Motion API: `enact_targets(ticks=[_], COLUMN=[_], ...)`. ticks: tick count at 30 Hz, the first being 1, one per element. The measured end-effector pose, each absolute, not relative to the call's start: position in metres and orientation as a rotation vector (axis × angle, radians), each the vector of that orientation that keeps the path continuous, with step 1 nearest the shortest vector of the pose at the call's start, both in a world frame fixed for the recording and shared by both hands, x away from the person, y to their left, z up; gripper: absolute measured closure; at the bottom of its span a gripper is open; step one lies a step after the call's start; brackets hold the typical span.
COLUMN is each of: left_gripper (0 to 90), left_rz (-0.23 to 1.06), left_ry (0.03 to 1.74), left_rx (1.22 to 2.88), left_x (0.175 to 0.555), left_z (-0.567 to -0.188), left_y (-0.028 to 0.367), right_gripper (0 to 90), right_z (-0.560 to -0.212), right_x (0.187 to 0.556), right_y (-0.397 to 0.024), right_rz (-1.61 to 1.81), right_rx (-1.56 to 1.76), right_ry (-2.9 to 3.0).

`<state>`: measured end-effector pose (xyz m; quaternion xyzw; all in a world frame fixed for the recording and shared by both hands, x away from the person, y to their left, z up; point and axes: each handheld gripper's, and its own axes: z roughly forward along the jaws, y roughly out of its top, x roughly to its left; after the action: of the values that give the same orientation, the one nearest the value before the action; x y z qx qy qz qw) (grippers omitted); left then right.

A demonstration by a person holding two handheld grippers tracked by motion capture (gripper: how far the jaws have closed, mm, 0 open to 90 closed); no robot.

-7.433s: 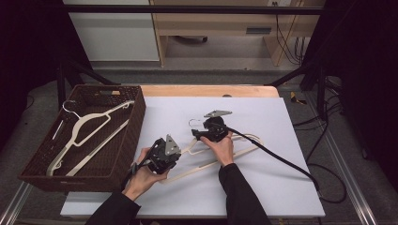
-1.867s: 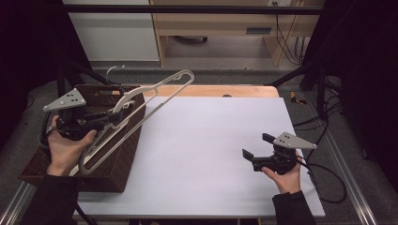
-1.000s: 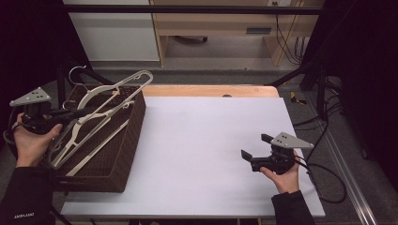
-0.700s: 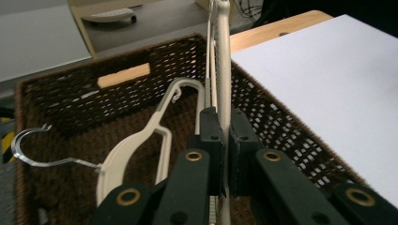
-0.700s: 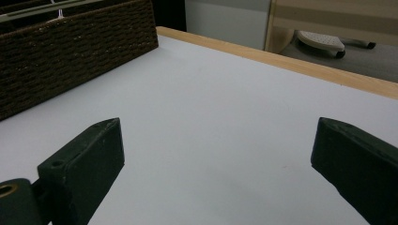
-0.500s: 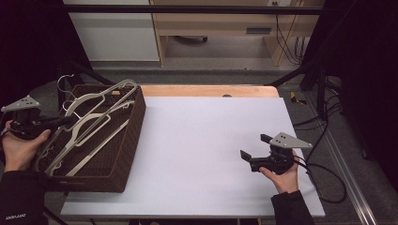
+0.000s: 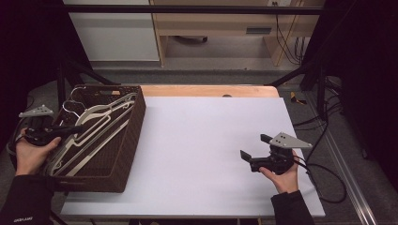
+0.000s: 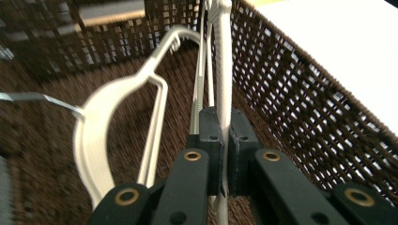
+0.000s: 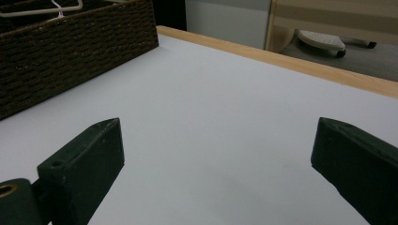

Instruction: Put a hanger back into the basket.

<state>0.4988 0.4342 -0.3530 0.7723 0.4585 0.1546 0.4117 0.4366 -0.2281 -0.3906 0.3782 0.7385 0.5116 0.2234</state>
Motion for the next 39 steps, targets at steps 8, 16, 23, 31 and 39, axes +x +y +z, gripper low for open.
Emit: enact_targets(ticks=[8, 16, 23, 31, 39], left_gripper=[84.4, 62.8, 38.8, 27.8, 21.3], left_rz=[0.322, 0.53, 0.652, 0.611, 0.51], left_ry=[1.245, 1.333, 1.214, 1.042, 0.908], left_rx=[1.968, 1.938, 1.828, 1.749, 1.715], left_x=[0.502, 0.495, 0.479, 0.458, 0.442], left_z=[-0.379, -0.37, -0.35, -0.337, -0.339], left_y=[0.435, 0.429, 0.417, 0.38, 0.338], right_gripper=[3.1, 3.0, 2.9, 2.8, 2.4], right_z=[-0.391, -0.39, -0.389, -0.388, -0.388], right_x=[0.437, 0.436, 0.436, 0.435, 0.433], right_y=[-0.228, -0.229, -0.23, -0.231, -0.232], right_rz=[1.411, 1.411, 1.418, 1.427, 1.445], right_rx=[1.045, 1.046, 1.039, 1.045, 1.034], right_ry=[2.039, 2.034, 2.03, 2.019, 2.013])
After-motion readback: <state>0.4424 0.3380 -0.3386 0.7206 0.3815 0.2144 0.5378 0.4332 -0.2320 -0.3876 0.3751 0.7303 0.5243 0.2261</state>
